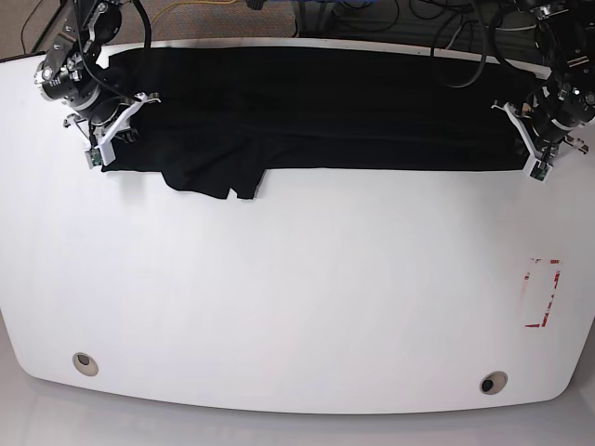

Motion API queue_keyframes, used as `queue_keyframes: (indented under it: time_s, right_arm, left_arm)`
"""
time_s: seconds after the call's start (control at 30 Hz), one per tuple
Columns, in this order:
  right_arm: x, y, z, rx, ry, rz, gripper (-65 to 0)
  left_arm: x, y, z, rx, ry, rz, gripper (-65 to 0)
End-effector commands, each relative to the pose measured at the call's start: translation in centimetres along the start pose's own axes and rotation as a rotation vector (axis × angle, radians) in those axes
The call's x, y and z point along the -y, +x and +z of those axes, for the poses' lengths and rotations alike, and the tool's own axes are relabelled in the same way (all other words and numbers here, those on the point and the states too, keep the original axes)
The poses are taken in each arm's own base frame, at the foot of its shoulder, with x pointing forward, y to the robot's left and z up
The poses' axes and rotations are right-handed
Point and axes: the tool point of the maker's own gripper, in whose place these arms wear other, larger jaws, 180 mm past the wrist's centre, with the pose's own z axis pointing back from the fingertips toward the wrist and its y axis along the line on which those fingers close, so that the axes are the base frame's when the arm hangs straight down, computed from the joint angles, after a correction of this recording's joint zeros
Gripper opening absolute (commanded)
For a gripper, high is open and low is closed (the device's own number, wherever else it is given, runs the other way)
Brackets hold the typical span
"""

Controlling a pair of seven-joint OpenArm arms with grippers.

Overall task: Layout the t-shirt on the table in an organized manner, then fold the t-shirt properly
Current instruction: 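Lay the folded edge down with both grippers, pulling it toward the robot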

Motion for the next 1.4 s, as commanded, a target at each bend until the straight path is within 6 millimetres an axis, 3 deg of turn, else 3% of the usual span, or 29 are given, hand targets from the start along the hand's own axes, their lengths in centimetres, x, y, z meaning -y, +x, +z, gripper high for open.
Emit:
queue_keyframes:
  time_s: [0.0,0.23,0.4,0.57,0.87,1.17,1.37]
  right_arm:
    - [0.6,0.6,0.5,0.014,-0.031,0.025,-54.7]
    - [0.5,0.4,0.4,0.01,-0.036,0.018,-33.1]
    - [0.6,1.0,0.9,0.026,-0.053,0.031,-28.5]
    - [1.5,2.1,2.7,0.076,-0.104,0.039,-28.4]
    - [0.9,4.6,2.6,0.16,-0.101,0.024,-28.4]
    - [-1.1,3.3,1.0,0.138,-0.046,-0.041,-30.3]
    - [-1.3,0.4,-1.1,0.069,0.003,-0.124,-44.4]
  left_arm:
    - [-0.7,0.3,0.5,0.007,0.021,-0.014,-60.4]
    - [-0.6,-0.2,0.6,-0.003,0.021,-0.012,-40.0]
    - [-0.7,-0.1,0.6,0.001,0.024,-0.014,-33.6]
    - [-1.6,1.1,1.5,0.019,0.049,-0.053,-33.6]
    - [-2.7,4.1,3.3,0.026,0.121,-0.106,-33.6]
    - [-1.2,1.2,0.9,-0.044,0.05,-0.014,-33.8]
    - [-0.4,-2.4,-1.0,-0.137,-0.01,0.06,-33.8]
